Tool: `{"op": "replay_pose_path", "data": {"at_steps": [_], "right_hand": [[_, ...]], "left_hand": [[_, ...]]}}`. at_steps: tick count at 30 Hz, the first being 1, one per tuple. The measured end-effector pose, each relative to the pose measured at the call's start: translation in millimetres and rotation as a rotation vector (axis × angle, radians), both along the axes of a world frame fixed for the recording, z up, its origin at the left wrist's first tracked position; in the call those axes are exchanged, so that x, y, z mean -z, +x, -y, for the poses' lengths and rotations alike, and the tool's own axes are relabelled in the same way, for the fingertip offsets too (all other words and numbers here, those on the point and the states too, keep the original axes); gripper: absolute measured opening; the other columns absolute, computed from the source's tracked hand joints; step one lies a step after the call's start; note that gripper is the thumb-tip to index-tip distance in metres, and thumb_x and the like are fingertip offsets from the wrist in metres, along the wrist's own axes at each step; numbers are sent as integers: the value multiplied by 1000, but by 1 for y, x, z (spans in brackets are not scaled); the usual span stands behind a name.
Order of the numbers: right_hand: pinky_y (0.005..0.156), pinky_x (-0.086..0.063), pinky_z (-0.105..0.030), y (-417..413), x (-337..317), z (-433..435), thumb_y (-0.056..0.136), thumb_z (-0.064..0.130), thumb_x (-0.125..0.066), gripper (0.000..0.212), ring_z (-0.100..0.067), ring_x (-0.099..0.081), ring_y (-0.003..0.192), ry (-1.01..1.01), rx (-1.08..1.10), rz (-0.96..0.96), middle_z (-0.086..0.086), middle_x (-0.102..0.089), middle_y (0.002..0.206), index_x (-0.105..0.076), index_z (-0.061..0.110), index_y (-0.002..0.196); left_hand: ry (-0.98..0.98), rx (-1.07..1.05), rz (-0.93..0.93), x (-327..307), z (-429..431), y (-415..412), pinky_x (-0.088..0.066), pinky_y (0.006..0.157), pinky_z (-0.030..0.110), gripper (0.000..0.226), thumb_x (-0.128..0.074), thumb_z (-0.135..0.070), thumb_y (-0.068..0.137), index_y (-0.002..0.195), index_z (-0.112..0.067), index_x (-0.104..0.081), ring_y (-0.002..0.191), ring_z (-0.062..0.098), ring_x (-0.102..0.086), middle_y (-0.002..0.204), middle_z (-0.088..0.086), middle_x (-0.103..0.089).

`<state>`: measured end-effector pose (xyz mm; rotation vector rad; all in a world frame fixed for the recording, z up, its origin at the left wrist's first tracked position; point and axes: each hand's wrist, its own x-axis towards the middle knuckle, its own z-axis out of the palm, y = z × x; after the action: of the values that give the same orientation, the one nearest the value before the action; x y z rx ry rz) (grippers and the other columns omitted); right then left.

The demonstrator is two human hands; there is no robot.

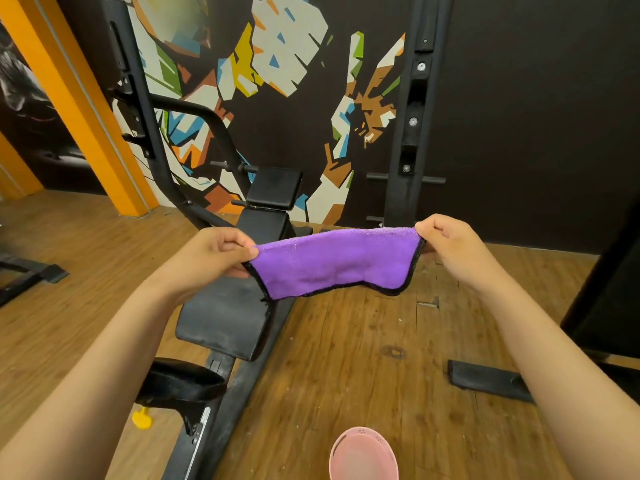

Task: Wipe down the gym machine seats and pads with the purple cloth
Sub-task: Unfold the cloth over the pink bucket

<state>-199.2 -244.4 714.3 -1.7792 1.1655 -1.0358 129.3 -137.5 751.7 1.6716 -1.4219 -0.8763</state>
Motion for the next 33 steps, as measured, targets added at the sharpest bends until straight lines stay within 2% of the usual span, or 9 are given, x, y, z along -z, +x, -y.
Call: {"op": "replay_pose_path", "data": {"at_steps": [4,7,11,15,17,22,28,31,33], "right_hand": [[63,-52,-27,2,19,1,101,25,-46,26,-16,-64,70,130,106,43,-8,-66,81,-64,9,90],[61,-51,-25,10,34,-5,100,26,-47,28,-20,-65,74,220,139,1,-8,-66,81,-67,8,91],[58,-55,-21,25,46,-20,99,26,-50,26,-21,-67,73,310,133,-28,-10,-67,85,-68,8,93],[50,-52,-15,45,47,-39,98,25,-52,23,-10,-64,54,304,90,-61,-5,-67,72,-67,10,89],[51,-52,-15,56,45,-48,97,24,-54,20,-8,-65,51,301,28,-69,-4,-68,68,-67,11,88],[55,-56,-20,78,38,-70,94,21,-59,14,-14,-70,60,338,-133,11,-11,-72,75,-67,9,89],[62,-60,-26,84,39,-79,93,17,-61,23,-20,-72,68,354,-132,37,-15,-72,78,-65,-5,92],[62,-59,-24,82,40,-80,97,18,-55,24,-16,-71,68,403,-191,82,-11,-71,79,-68,-1,92],[63,-59,-22,76,39,-80,99,21,-51,24,-17,-73,72,436,-246,135,-10,-74,81,-69,4,95]], "left_hand": [[58,-118,-93,18,2,-1,-56,58,18,9,-59,-9,93,89,-4,-64,63,15,-66,87,20,-69],[139,-150,-179,37,4,-8,-56,57,19,5,-60,-10,93,91,-6,-64,67,19,-64,87,18,-66],[127,-140,-231,57,3,-24,-56,61,23,6,-65,-14,90,89,-11,-59,59,13,-64,74,10,-62],[37,-46,-179,62,-3,-47,-56,65,24,10,-66,-14,89,91,-7,-59,63,14,-63,73,11,-64],[5,23,-153,60,-6,-59,-56,67,25,11,-67,-13,88,92,-5,-60,66,15,-63,72,9,-67],[-49,121,-63,60,-10,-79,-56,71,23,17,-73,-12,83,97,-13,-65,73,11,-68,80,-1,-70],[-158,91,63,69,-19,-95,-54,67,20,23,-79,-14,76,93,-19,-66,67,7,-63,83,-3,-68],[-260,76,180,74,-21,-102,-49,60,15,27,-82,-16,73,91,-18,-62,64,2,-56,77,-6,-63],[-313,63,199,76,-21,-102,-49,63,15,24,-79,-12,75,91,-17,-62,71,3,-57,79,-8,-62]]}}
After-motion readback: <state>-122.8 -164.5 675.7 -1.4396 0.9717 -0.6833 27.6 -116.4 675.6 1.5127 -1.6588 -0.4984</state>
